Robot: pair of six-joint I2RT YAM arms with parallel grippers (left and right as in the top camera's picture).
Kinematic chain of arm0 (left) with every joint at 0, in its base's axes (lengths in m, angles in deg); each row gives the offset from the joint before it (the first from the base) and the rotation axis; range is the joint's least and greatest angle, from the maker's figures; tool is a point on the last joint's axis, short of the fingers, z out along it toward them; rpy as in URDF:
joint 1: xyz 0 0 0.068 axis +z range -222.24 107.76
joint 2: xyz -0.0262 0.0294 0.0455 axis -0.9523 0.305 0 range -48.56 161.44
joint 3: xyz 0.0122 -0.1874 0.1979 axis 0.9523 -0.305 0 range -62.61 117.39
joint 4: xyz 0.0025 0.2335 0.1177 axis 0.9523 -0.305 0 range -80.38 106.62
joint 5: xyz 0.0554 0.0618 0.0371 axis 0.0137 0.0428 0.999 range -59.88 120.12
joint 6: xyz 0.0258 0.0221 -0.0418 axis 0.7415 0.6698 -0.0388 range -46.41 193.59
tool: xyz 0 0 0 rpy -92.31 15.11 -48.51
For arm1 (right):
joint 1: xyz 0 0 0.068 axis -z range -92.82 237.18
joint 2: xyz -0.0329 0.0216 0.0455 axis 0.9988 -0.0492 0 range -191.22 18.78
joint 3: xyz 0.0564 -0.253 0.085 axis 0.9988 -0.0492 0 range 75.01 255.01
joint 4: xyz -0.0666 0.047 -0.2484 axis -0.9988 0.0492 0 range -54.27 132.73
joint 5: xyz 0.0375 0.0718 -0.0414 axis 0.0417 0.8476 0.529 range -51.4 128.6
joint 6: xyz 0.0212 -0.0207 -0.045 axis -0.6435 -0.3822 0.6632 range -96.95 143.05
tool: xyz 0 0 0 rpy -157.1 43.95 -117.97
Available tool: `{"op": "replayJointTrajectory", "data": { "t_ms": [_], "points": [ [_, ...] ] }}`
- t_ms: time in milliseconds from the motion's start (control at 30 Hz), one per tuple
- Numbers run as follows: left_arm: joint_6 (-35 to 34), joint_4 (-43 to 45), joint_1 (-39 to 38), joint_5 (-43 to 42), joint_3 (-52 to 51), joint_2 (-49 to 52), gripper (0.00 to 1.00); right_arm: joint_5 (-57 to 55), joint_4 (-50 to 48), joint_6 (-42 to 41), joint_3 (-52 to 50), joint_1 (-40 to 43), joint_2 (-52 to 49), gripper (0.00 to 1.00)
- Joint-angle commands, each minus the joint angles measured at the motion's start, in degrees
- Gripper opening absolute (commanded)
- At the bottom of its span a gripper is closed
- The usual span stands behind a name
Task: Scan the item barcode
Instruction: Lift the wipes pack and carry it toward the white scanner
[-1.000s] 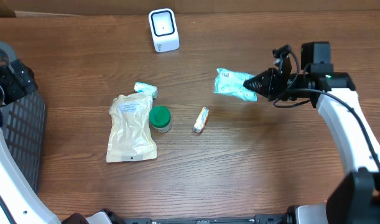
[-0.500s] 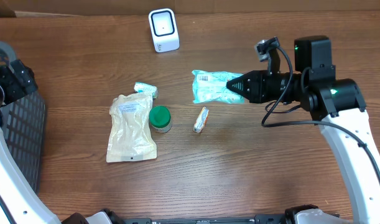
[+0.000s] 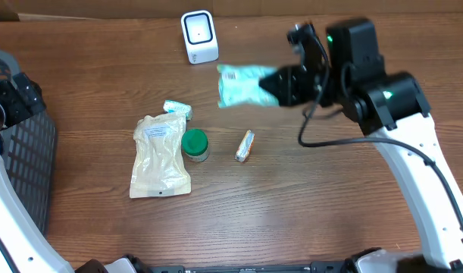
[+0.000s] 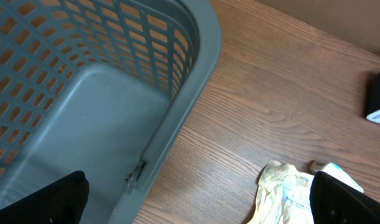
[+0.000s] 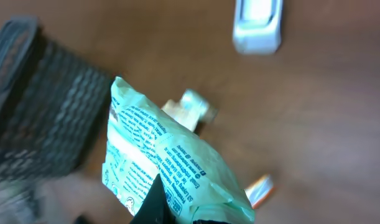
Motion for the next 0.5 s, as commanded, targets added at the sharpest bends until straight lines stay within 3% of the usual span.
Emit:
{"op": "replayJointTrajectory", "data": {
  "t_ms": [0, 133, 233, 467],
  "points": [
    [0.7, 0.2, 0.0, 0.4, 1.3, -0.5, 1.00, -18.8, -2.2, 1.7, 6.6, -3.6, -4.5, 0.04],
    [0.7, 0.2, 0.0, 0.4, 1.3, -0.5, 1.00, -40.7, -13.2, 8.8, 7.1, -8.5, -11.0, 0.04],
    [0.7, 0.2, 0.0, 0.4, 1.3, -0.5, 1.00, -52.2, -22.9, 20.2, 7.1, -11.4, -17.3, 0.04],
    [0.7, 0.2, 0.0, 0.4, 1.3, -0.5, 0.99, -57.9, -47.7, 53.7, 7.1, -13.2, -30.8, 0.04]
  ]
}}
